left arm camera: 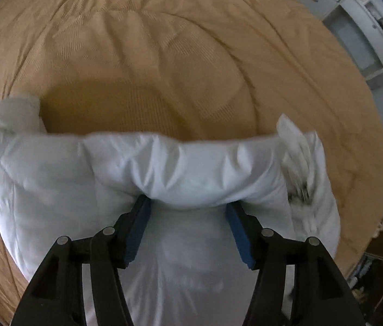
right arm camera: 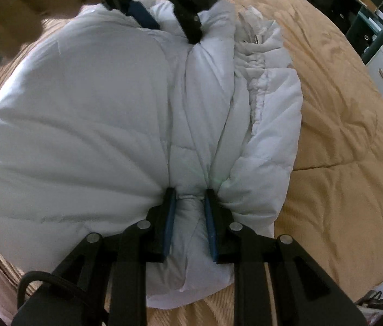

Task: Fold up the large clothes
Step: 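Press the folded bundle down and open both tools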

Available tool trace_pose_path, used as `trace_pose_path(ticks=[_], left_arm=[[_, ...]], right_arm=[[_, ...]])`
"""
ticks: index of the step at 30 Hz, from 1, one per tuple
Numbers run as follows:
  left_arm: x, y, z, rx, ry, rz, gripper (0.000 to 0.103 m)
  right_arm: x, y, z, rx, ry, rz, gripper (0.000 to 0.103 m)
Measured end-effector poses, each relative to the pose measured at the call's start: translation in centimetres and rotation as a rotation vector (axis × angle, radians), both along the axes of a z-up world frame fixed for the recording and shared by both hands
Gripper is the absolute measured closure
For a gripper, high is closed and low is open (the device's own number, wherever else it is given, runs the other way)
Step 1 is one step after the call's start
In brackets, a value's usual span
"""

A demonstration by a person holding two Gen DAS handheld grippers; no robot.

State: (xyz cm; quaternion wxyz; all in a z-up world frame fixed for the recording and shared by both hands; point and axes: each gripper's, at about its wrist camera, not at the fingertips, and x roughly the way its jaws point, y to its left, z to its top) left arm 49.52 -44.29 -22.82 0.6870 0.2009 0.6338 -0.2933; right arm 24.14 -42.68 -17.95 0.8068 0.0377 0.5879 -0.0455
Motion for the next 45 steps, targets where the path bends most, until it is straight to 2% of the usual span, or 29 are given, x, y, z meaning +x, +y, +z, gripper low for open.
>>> trace_pose_path(ticks=[1,3,5,7,9,12,14,16,19,20,21,23,24,26,28,30,31,33,36,41,45], left_arm=[[0.4,0.0,0.1,0.0,-0.01,0.016,0.044],[1.8,0.2,1.0,0.011,-0.043,0.083,0.063],[2.3,1.2,2.9,0.001,-0.061,0.107,0.07],[0.8,3.6,6.5,-0.004,-0.168,0.082,0.07],[-1.1,6.8,8.8,-0.003,-0.236,0.095,0.07],[-4.9,13.5,10.5,-0.083,-0.2,0.153,0.069],[-7.1,16.2,10.4,-0.105,-0.187,0.161,0.069],[-10.0,18.3,8.0,-0.096,-0.173,0.146,0.062],[-10.0,18.6,3.9,-0.062,-0.158,0.196,0.047],[-9.2,19.0,3.2,-0.065,-0.143,0.232,0.038],[-8.5,19.4,2.8,-0.086,-0.119,0.263,0.034],[-7.3,19.9,2.3,-0.132,-0.045,0.32,0.036],[-7.1,20.7,2.9,-0.165,-0.019,0.345,0.041],[-7.4,22.3,4.6,-0.204,-0.043,0.358,0.046],[-7.8,24.7,7.0,-0.237,-0.121,0.377,0.039],[-7.6,26.6,8.2,-0.261,-0.144,0.4,0.02],[-7.6,27.5,8.5,-0.273,-0.146,0.411,0.019],[-7.6,29.1,8.5,-0.282,-0.135,0.432,0.019],[-8.0,29.6,7.2,-0.273,-0.108,0.454,0.019],[-6.0,28.1,4.2,-0.32,-0.024,0.483,0.019],[-3.7,25.5,2.8,-0.321,-0.037,0.44,0.019]], right_arm=[[-0.2,0.3,0.0,-0.001,0.001,-0.005,0.081],[0.0,0.1,0.0,0.01,0.006,-0.025,0.081],[0.3,0.5,0.0,0.02,0.015,-0.041,0.081],[0.4,0.8,0.2,0.002,0.024,-0.029,0.081],[0.7,0.6,0.1,-0.008,0.024,-0.027,0.081],[1.1,0.3,0.2,0.005,0.023,-0.041,0.08],[1.2,0.1,0.2,0.019,0.021,-0.046,0.08],[1.3,-0.2,0.0,0.034,0.019,-0.05,0.08],[1.4,-0.8,0.0,0.048,0.026,-0.058,0.079],[1.6,-0.8,0.0,0.05,0.032,-0.062,0.079],[2.0,-1.1,0.0,0.05,0.039,-0.061,0.079],[2.5,-1.1,0.0,0.039,0.056,-0.068,0.078],[2.8,-1.6,-0.1,0.046,0.061,-0.079,0.078],[2.7,-2.6,0.9,0.092,0.044,-0.112,0.077],[1.8,-3.9,2.7,0.157,-0.013,-0.154,0.068],[-0.6,-5.4,5.1,0.272,-0.111,-0.231,0.02],[-1.7,-6.0,6.0,0.304,-0.155,-0.27,0.015],[-4.3,-7.3,7.3,0.405,-0.232,-0.345,0.013],[-7.1,-8.8,6.8,0.552,-0.253,-0.459,0.011],[-7.8,-8.0,1.9,0.764,-0.197,-0.549,0.011],[-6.5,-6.8,-0.5,0.829,-0.201,-0.58,0.008]])
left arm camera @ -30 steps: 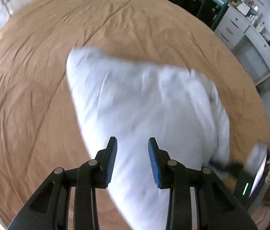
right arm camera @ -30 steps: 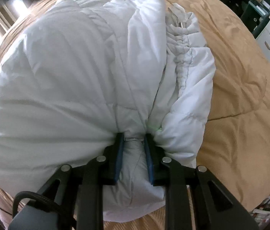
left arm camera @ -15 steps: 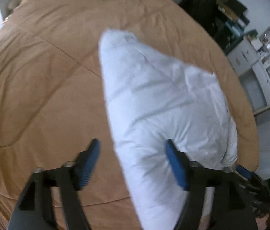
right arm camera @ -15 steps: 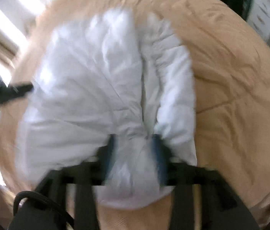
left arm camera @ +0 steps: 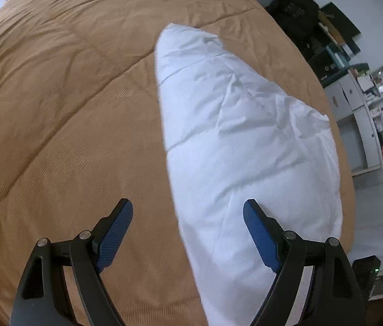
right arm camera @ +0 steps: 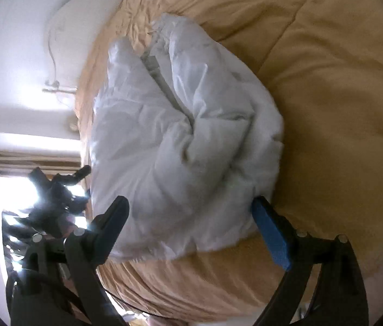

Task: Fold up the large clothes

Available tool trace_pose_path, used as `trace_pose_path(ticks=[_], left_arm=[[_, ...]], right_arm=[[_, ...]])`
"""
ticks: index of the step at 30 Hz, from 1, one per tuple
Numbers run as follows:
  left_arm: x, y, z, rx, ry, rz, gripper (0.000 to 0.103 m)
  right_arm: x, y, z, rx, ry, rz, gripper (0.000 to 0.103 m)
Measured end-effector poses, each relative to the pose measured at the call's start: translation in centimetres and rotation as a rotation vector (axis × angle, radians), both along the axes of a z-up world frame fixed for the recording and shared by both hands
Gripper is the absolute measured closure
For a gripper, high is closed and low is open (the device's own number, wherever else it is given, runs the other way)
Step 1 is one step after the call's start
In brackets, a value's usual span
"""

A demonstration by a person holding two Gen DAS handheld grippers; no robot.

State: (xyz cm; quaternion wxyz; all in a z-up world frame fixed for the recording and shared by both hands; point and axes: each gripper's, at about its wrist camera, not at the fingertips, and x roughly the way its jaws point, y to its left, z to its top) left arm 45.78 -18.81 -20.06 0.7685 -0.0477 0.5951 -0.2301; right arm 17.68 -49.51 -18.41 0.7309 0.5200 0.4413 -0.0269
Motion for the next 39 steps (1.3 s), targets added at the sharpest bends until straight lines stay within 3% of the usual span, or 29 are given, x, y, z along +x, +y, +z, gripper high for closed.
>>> trace_pose_path(ticks=[2,5,9,17,20,22,24,25,26,27,30,33,39], left_arm=[[1.2,-1.1,-0.3,0.002,-0.017,-0.013,0.019],[3.7,-2.3,-1.1,-0.02,-0.007,-0.01,0.018],[7.2,-3.8,-2.2,-0.043,-0.01,-0.022,0.008],[12.7,-6.7,-5.0,-0.125,0.04,-0.053,0.0],[14.7,-7.4,-7.1,-0.198,0.073,-0.042,0.0],[15.6,-7.3,-8.1,-0.237,0.104,-0.027,0.0],[16.2,-7.2,-8.4,-0.273,0.115,-0.022,0.01],[16.2,-7.4,-8.2,-0.268,0.103,-0.027,0.015],[16.0,-7.5,-8.0,-0.265,0.093,-0.038,0.027],[15.8,-7.5,-7.7,-0.264,0.085,-0.043,0.039],[15.7,-6.9,-6.2,-0.301,0.08,-0.018,0.06],[15.6,-5.2,-3.5,-0.346,0.054,0.007,0.065],[16.0,2.7,3.7,-0.313,-0.061,0.089,0.066]], right_arm=[[0.7,-0.1,-0.4,-0.002,-0.005,-0.003,0.005],[1.7,-0.2,-0.4,-0.135,0.049,0.021,0.005],[1.5,-0.3,-1.0,-0.121,0.034,0.045,0.004],[3.5,-0.9,-3.4,-0.035,-0.054,0.037,0.001],[5.1,-0.7,-3.7,-0.03,-0.092,0.071,0.007],[6.4,-0.6,-4.1,-0.015,-0.092,0.065,0.018],[6.6,-1.2,-4.5,0.031,-0.112,0.042,0.038],[6.3,-1.4,-4.6,0.06,-0.129,0.029,0.042],[5.9,-1.8,-5.0,0.093,-0.148,0.012,0.05],[5.7,-2.0,-5.1,0.131,-0.165,-0.002,0.053],[5.8,-1.6,-4.7,0.176,-0.191,-0.02,0.066],[6.2,-0.9,-4.0,0.199,-0.214,-0.013,0.069],[9.1,3.7,-1.1,0.241,-0.286,0.074,0.07]])
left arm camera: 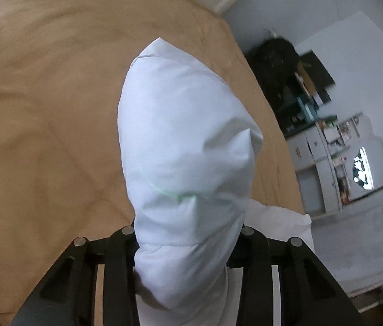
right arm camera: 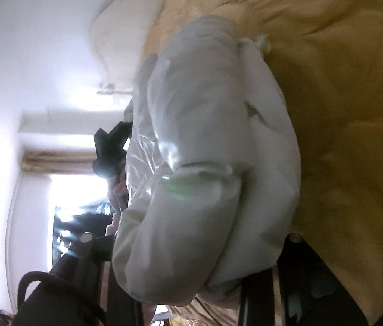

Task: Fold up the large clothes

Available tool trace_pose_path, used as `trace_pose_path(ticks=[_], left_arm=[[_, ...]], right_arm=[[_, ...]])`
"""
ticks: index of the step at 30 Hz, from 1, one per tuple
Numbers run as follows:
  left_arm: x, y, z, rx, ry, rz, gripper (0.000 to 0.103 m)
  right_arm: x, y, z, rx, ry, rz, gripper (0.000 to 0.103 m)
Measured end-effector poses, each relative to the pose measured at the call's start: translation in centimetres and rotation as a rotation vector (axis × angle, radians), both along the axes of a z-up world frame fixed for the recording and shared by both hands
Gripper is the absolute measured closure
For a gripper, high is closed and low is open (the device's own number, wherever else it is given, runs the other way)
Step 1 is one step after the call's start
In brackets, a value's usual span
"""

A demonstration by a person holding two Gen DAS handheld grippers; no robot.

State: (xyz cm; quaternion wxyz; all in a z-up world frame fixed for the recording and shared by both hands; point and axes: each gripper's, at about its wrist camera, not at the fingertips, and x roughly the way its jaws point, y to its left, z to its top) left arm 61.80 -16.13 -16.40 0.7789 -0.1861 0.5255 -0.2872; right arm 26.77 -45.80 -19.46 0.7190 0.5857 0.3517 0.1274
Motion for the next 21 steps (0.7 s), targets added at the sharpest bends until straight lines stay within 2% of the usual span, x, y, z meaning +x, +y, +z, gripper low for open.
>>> trace_pose_path(ticks=[3,5,7,8,9,10,11,12,13,14,16,19,21], left_arm=[[1.1,5.0,1.8,0.075,-0.02,0.044,0.064],[2.1,7.2,0.9,0.134,-0.006,0.074,0.062],[3.8,8.8,-2.6,0.206,0.057,0.127,0.057],[4.6,9.3,-4.8,0.248,0.106,0.147,0.05],[5.0,9.4,-6.6,0.268,0.146,0.161,0.037],[5.5,9.8,-9.1,0.265,0.203,0.19,0.029],[5.7,10.2,-10.2,0.238,0.222,0.213,0.02],[6.0,10.9,-10.8,0.163,0.243,0.245,0.019],[6.4,11.7,-10.9,0.097,0.265,0.276,0.019],[7.0,12.2,-10.7,0.059,0.279,0.291,0.019],[8.2,13.5,-9.1,0.067,0.272,0.334,0.02],[8.8,16.0,-5.1,0.072,0.221,0.383,0.02],[7.8,17.4,-1.8,0.13,0.185,0.39,0.02]], right_arm=[[2.5,3.5,0.6,0.024,-0.038,0.061,0.07],[4.8,5.9,0.3,0.017,-0.047,0.095,0.07],[6.8,8.0,-0.8,0.012,-0.028,0.12,0.07],[8.0,9.2,-2.1,-0.003,0.004,0.127,0.068],[9.1,9.7,-2.9,-0.019,0.035,0.132,0.064],[9.9,10.2,-4.3,-0.034,0.08,0.138,0.06],[10.6,11.0,-6.3,-0.066,0.133,0.145,0.047],[10.6,10.9,-7.3,-0.083,0.135,0.15,0.041],[10.7,11.0,-8.0,-0.081,0.127,0.149,0.041],[10.6,10.7,-8.5,-0.067,0.128,0.139,0.04],[10.5,10.3,-8.3,-0.063,0.139,0.143,0.04],[10.1,10.5,-6.4,-0.15,0.177,0.163,0.036],[9.8,10.3,-4.5,-0.221,0.205,0.177,0.036]])
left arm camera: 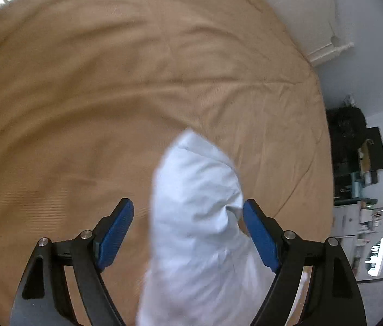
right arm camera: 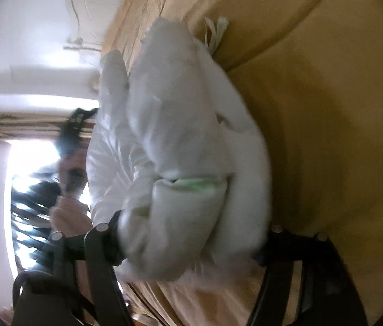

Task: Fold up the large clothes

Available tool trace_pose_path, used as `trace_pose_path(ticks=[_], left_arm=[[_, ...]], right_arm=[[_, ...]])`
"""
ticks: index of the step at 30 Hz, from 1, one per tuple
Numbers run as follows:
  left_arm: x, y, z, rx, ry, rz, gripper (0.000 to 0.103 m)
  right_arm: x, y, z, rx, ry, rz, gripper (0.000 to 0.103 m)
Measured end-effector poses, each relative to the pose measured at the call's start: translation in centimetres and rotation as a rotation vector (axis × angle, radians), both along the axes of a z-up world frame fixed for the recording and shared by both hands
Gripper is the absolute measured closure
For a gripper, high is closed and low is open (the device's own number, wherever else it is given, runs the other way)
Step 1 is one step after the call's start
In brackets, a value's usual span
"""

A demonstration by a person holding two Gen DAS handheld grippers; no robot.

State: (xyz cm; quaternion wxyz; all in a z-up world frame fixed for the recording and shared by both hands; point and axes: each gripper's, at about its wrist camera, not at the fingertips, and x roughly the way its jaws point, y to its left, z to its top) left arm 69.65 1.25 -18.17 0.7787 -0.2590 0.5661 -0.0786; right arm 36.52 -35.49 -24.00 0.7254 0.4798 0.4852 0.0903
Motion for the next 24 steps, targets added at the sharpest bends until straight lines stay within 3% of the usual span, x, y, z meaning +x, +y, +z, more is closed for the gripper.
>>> trace_pose_path(ticks=[3,5,8,9,10,12,14,17,19,21,24], left_arm=[[-4.4,-0.4,4.6,0.125,-0.068,-0.057,0.02],[-9.5,-1.5,6.8,0.221,-0.125,-0.118,0.019],[-16.3,-5.2,6.6,0.298,-0.181,-0.19,0.018],[-18.6,-6.5,5.8,0.331,-0.185,-0.213,0.018],[-20.5,-7.1,4.9,0.362,-0.184,-0.231,0.018],[-23.4,-8.8,3.2,0.393,-0.173,-0.29,0.018],[-26.4,-10.3,1.0,0.431,-0.172,-0.348,0.019],[-28.8,-12.2,0.8,0.537,-0.253,-0.346,0.018],[-28.9,-12.7,0.5,0.567,-0.266,-0.362,0.019],[-28.6,-12.5,-0.5,0.464,-0.217,-0.376,0.019],[-28.5,-12.1,-1.9,0.334,-0.168,-0.382,0.015]], right_arm=[[-0.8,1.1,3.4,-0.138,0.028,0.026,0.036],[-1.5,1.3,5.8,-0.261,0.035,0.028,0.036],[-2.2,1.7,10.3,-0.465,0.001,0.046,0.036],[-1.0,2.6,11.7,-0.532,-0.015,0.081,0.049],[-1.6,0.8,11.8,-0.565,-0.039,0.111,0.056],[2.1,3.2,13.5,-0.628,-0.11,0.209,0.081],[7.5,6.6,14.2,-0.638,-0.171,0.316,0.083],[14.9,11.0,13.9,-0.673,-0.188,0.478,0.083],[19.4,15.0,12.5,-0.723,-0.153,0.606,0.084],[23.0,17.7,9.6,-0.825,-0.042,0.691,0.084],[24.9,16.7,3.4,-0.912,0.185,0.716,0.089]])
